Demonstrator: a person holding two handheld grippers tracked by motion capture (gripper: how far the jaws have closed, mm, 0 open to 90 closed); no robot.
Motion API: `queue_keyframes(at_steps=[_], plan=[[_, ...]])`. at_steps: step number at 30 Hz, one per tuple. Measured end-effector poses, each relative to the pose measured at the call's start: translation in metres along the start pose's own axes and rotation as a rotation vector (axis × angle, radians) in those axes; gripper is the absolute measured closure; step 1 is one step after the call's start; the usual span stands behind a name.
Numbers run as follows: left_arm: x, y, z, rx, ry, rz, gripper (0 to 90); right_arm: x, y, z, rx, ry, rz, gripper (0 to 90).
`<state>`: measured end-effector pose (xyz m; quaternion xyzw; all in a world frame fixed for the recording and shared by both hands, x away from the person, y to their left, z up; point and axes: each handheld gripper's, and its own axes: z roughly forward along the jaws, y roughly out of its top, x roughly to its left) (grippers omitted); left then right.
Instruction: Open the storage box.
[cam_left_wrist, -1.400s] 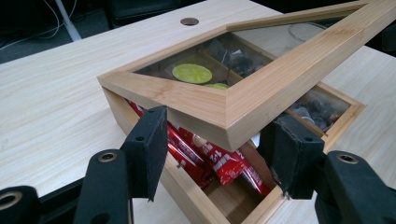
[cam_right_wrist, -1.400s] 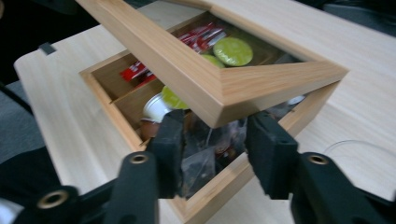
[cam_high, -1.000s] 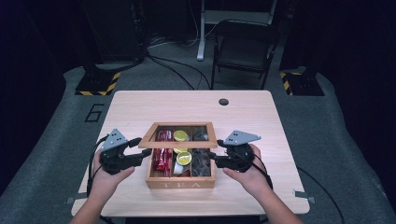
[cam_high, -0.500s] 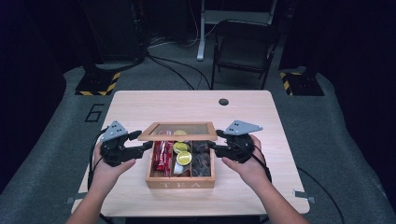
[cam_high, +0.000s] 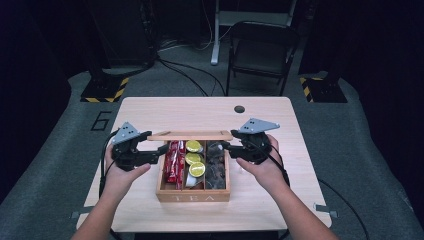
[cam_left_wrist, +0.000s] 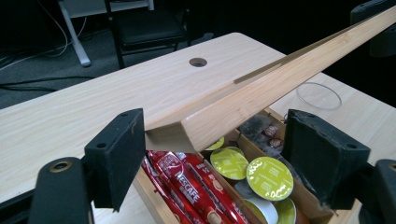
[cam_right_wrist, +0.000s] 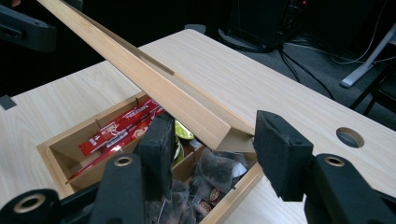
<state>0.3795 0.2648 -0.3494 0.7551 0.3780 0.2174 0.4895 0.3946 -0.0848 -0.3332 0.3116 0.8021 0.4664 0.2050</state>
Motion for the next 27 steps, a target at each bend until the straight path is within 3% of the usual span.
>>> queue_keyframes(at_steps=[7, 10, 14, 16, 19, 23, 27], plan=[[0.015, -0.003, 0.015, 0.016, 0.036, -0.059, 37.4, -0.003, 0.003, 0.002, -0.009, -0.008, -0.002, 48.5], [0.018, -0.003, 0.019, 0.014, 0.064, -0.054, 44.9, -0.004, 0.004, 0.003, -0.007, -0.005, -0.014, 48.5], [0.02, -0.002, 0.022, 0.02, 0.063, -0.06, 46.7, -0.003, 0.005, 0.004, -0.002, -0.016, -0.008, 48.7], [0.02, -0.002, 0.023, 0.023, 0.082, -0.073, 48.7, -0.004, 0.006, 0.005, -0.005, -0.023, 0.0, 49.2], [0.02, -0.001, 0.024, 0.014, 0.112, -0.046, 52.6, -0.007, 0.009, 0.007, -0.012, -0.029, 0.004, 49.1], [0.027, -0.001, 0.024, 0.002, 0.088, -0.072, 56.0, -0.009, 0.012, 0.009, -0.025, -0.037, 0.018, 49.3], [0.026, -0.006, 0.023, -0.033, 0.09, -0.057, 57.4, -0.009, 0.014, 0.01, -0.016, -0.039, 0.001, 48.7]])
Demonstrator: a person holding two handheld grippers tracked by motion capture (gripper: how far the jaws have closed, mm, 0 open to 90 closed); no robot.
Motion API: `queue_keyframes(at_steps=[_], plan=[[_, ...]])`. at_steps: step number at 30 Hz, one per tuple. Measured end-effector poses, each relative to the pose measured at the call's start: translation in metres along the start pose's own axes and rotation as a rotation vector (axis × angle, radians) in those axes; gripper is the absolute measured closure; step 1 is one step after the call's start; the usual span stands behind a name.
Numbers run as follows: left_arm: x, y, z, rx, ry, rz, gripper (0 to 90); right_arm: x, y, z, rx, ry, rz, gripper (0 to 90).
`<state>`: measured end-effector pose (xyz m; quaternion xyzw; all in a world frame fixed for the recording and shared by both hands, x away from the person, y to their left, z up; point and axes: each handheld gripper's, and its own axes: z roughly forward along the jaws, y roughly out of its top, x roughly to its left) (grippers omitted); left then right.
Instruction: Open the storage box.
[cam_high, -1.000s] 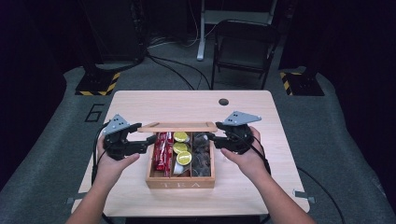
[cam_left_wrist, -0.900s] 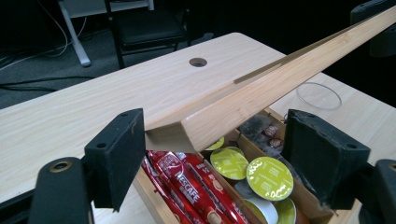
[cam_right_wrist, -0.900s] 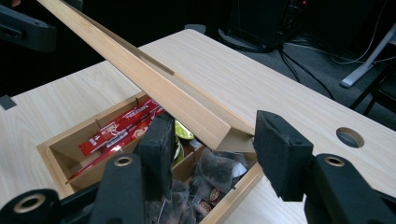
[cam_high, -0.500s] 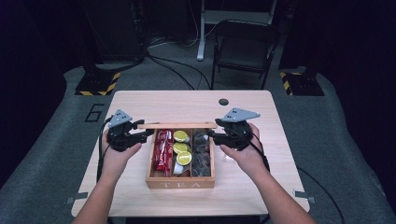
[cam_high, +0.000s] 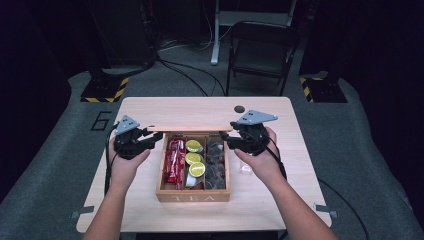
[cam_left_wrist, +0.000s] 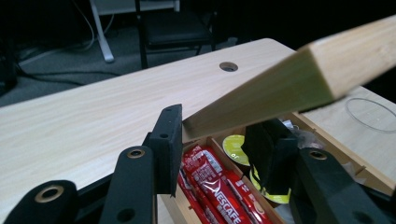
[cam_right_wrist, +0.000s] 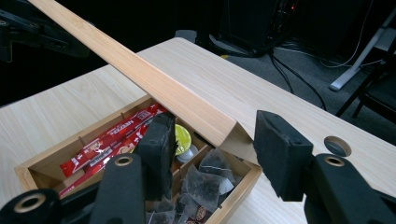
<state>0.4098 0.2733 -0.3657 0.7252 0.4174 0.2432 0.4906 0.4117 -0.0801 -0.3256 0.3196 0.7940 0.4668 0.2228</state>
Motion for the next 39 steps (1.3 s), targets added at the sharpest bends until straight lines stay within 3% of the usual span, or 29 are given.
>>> queue_keyframes(at_steps=[5, 10, 13, 15, 19, 27, 30, 39], plan=[[-0.001, 0.0, 0.001, -0.008, 0.012, 0.008, 57.8, 0.001, -0.001, 0.0, -0.009, -0.006, -0.003, 48.9], [0.001, -0.002, -0.001, 0.01, -0.01, 0.037, 57.7, 0.0, -0.007, -0.001, -0.032, 0.014, 0.009, 48.6], [0.0, -0.002, -0.001, 0.01, -0.012, 0.032, 57.5, 0.0, -0.01, -0.001, -0.032, 0.016, 0.039, 48.7], [0.0, -0.002, -0.001, 0.009, -0.009, 0.034, 57.4, -0.001, -0.015, -0.003, -0.066, 0.025, 0.071, 48.9], [-0.001, -0.003, -0.003, 0.024, -0.014, 0.045, 57.2, 0.002, -0.024, -0.009, -0.09, 0.016, 0.084, 48.9], [-0.001, -0.006, -0.003, 0.018, -0.019, 0.023, 56.8, 0.005, -0.042, -0.017, -0.076, -0.035, 0.04, 46.4], [0.0, -0.007, -0.003, 0.012, -0.027, 0.007, 56.5, -0.001, -0.056, -0.018, -0.076, -0.045, 0.064, 39.8], [0.0, -0.008, -0.004, 0.015, -0.03, 0.01, 56.4, -0.013, -0.083, -0.014, -0.049, -0.065, 0.097, 36.5]])
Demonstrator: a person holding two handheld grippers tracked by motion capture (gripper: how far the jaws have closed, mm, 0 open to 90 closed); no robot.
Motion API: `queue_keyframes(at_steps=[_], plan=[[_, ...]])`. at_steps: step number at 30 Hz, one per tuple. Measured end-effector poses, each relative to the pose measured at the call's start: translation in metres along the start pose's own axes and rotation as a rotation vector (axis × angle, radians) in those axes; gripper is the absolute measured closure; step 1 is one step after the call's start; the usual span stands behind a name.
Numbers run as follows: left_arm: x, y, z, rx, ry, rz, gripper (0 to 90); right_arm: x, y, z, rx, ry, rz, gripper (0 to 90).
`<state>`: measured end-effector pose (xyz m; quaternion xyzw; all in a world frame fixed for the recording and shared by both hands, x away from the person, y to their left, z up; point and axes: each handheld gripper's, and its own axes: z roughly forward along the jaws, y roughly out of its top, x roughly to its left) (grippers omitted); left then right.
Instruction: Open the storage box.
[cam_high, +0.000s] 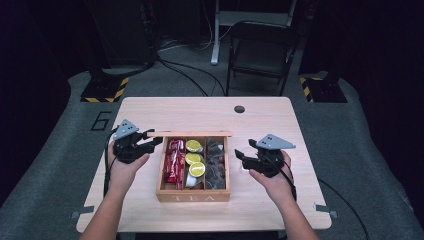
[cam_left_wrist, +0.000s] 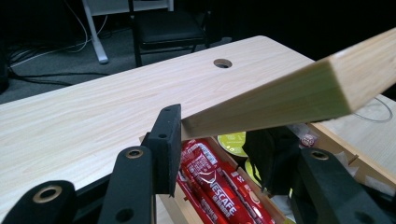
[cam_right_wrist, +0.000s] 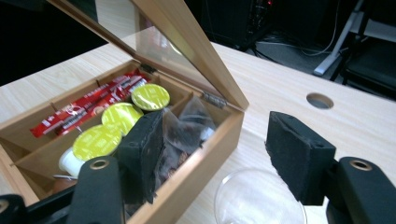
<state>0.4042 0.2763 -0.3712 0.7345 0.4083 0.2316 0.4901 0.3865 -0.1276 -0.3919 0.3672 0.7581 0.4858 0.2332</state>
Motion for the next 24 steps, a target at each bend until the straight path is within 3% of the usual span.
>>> queue_keyframes(at_steps=[11, 14, 16, 24], plan=[[-0.001, -0.001, -0.001, 0.004, 0.005, 0.006, 56.4, -0.011, -0.028, 0.009, 0.025, -0.02, 0.04, 34.1], [-0.001, -0.001, 0.0, 0.003, 0.004, 0.006, 56.4, -0.009, -0.03, 0.01, 0.025, -0.007, 0.029, 34.4], [-0.001, -0.001, 0.0, 0.002, 0.005, 0.006, 56.4, -0.006, -0.033, 0.013, 0.049, -0.014, -0.019, 37.0], [-0.001, -0.001, -0.001, 0.004, 0.003, 0.006, 56.4, -0.001, -0.037, 0.017, 0.053, 0.013, -0.03, 41.2]])
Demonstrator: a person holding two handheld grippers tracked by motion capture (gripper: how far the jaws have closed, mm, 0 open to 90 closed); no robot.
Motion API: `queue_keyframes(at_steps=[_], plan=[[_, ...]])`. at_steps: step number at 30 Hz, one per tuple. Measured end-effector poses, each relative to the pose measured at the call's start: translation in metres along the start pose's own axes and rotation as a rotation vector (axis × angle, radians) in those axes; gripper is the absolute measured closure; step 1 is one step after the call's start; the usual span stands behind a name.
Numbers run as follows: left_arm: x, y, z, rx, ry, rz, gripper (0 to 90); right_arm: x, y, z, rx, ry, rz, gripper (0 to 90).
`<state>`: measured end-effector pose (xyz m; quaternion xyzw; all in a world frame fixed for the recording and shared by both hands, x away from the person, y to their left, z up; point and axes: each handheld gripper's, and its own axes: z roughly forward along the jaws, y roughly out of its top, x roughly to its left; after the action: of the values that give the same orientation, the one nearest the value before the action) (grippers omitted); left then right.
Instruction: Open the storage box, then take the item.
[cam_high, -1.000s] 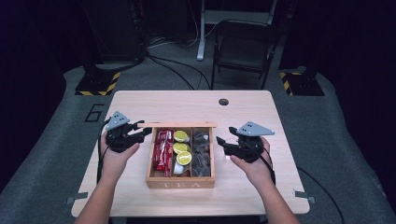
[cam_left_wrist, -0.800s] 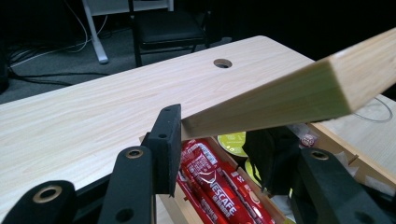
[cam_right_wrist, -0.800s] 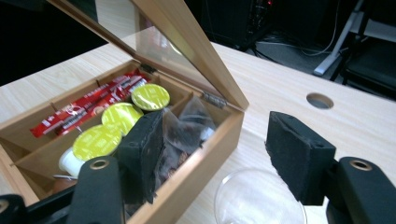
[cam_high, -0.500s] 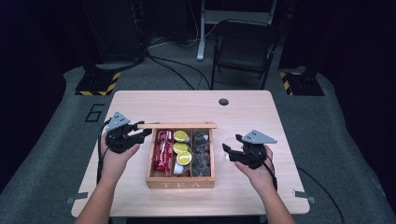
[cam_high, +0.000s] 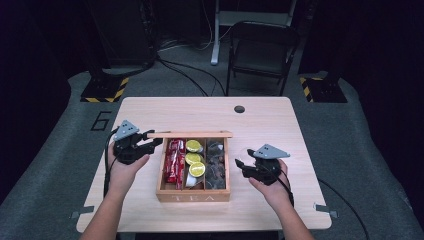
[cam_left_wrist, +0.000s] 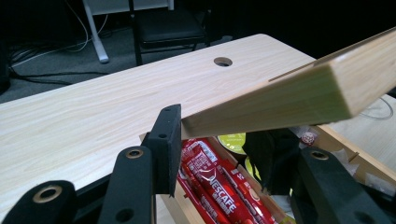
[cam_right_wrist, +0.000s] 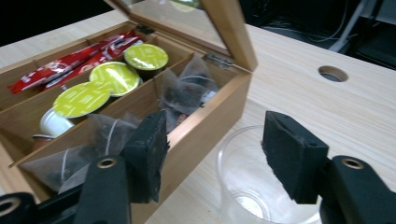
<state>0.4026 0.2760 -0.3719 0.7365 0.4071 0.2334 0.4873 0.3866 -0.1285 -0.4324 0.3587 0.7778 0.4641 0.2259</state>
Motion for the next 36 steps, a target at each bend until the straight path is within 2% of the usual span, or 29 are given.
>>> queue_keyframes(at_steps=[4, 6, 7, 11, 13, 14, 15, 19, 27, 36], plan=[[0.0, 0.0, 0.0, 0.0, -0.001, 0.0, 56.4, 0.005, -0.001, 0.004, 0.019, 0.016, -0.013, 47.0], [0.0, 0.0, 0.0, -0.003, 0.001, -0.002, 56.4, 0.01, -0.002, 0.008, 0.021, 0.066, 0.007, 52.8], [0.0, 0.0, 0.0, -0.003, 0.001, -0.002, 56.4, 0.01, -0.002, 0.008, 0.021, 0.066, 0.007, 52.8], [0.0, 0.0, 0.0, -0.003, 0.0, -0.001, 56.4, 0.024, -0.001, 0.016, 0.042, 0.09, -0.03, 59.3], [0.0, 0.0, 0.0, 0.0, -0.002, -0.002, 56.3, 0.026, 0.0, 0.018, 0.048, 0.094, -0.048, 59.3], [0.0, 0.0, 0.0, 0.0, -0.002, -0.002, 56.3, 0.026, 0.0, 0.018, 0.048, 0.094, -0.048, 59.3], [0.0, 0.0, 0.0, 0.0, -0.002, -0.003, 56.3, 0.027, -0.001, 0.019, 0.051, 0.093, -0.027, 59.1], [0.0, 0.0, 0.0, 0.001, -0.001, -0.003, 56.4, 0.029, 0.0, 0.023, 0.057, 0.11, -0.024, 58.1], [0.0, 0.0, 0.0, 0.005, -0.001, -0.004, 56.4, 0.039, 0.004, 0.031, 0.044, 0.144, -0.045, 58.0], [-0.001, -0.001, -0.001, 0.006, -0.002, -0.006, 56.4, 0.048, 0.005, 0.041, 0.062, 0.177, -0.044, 58.1]])
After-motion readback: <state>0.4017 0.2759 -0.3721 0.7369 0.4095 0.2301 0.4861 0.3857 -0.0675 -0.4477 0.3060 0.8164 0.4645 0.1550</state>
